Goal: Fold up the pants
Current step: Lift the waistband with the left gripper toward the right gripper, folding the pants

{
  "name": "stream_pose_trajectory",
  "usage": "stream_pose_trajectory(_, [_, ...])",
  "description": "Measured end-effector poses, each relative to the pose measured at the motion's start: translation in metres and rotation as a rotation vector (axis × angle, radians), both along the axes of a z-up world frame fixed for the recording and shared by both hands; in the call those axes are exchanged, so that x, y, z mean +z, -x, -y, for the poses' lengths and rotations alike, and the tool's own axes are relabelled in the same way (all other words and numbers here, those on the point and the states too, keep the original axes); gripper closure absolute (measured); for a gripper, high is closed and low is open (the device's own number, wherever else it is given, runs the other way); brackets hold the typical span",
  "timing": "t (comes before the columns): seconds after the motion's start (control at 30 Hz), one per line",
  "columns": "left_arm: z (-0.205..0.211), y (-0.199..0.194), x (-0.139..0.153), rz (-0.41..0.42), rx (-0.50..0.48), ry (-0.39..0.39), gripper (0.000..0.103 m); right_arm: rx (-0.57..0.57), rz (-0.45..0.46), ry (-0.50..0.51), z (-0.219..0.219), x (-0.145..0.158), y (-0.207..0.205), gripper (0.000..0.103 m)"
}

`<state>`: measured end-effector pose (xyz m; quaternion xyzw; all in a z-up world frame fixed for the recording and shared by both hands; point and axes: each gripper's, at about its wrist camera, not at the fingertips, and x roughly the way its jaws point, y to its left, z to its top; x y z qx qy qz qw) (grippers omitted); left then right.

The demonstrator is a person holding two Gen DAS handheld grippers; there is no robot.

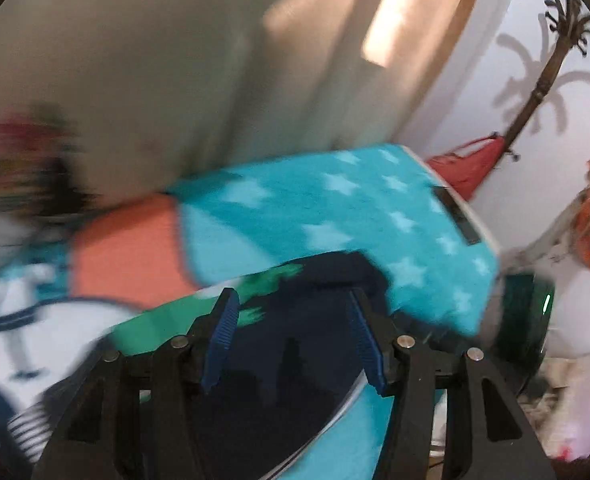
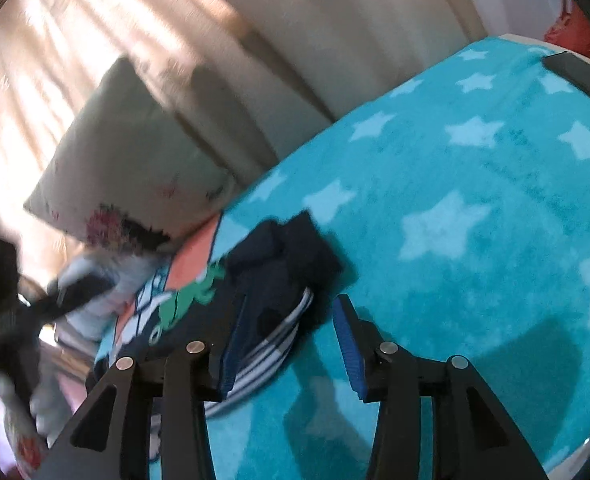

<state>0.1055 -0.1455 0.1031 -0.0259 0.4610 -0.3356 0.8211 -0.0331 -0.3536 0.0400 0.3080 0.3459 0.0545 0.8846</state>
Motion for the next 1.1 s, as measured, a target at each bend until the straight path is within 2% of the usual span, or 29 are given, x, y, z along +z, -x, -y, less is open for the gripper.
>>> stream_pose_trajectory(0.13, [0.045, -0.029, -0.019, -0.070, -0.062, 0.005, 0.048, 0.023, -0.011, 0.025, -0.009, -0.006, -0.002, 0.050])
stream_pose_trajectory(0.33, [0.083, -0.053, -0.047, -0.155, -0.129, -0.018, 0.048, 0.044, -0.018, 0.046, -0.018, -0.010, -0.011, 0.050])
stream_pose_trajectory(0.63, [0.126, -0.052, -0.077, -0.179, -0.215, -0.161, 0.048, 0.014, -0.019, 0.088, -0.031, -0.013, -0.013, 0.049])
stream_pose_trajectory(0.67, [0.130, -0.050, -0.079, -0.176, -0.222, -0.190, 0.056, 0.015, -0.021, 0.088, -0.031, -0.014, -0.014, 0.050])
stream_pose_trajectory(0.7, [0.132, -0.046, -0.077, -0.137, -0.215, -0.227, 0.066, 0.018, -0.023, 0.089, -0.031, -0.015, -0.016, 0.050])
stream_pose_trajectory(0.73, [0.134, -0.045, -0.077, -0.149, -0.231, -0.227, 0.091, 0.022, -0.022, 0.090, -0.032, -0.016, -0.015, 0.050])
stream_pose_trajectory(0.8, [0.130, -0.042, -0.075, -0.158, -0.228, -0.210, 0.093, 0.030, -0.030, 0.094, -0.032, -0.015, -0.019, 0.065])
stream_pose_trajectory(0.83, [0.125, -0.041, -0.070, -0.149, -0.216, -0.192, 0.093, 0.033, -0.044, 0.091, -0.031, -0.016, -0.022, 0.078])
stream_pose_trajectory(0.93, [0.101, -0.043, -0.056, -0.171, -0.162, -0.112, 0.093, 0.064, -0.034, 0.031, -0.026, -0.012, -0.024, 0.083])
stream_pose_trajectory(1.1, [0.045, -0.034, -0.024, -0.153, -0.072, 0.041, 0.093, 0.144, 0.034, 0.055, -0.043, 0.011, -0.017, 0.083])
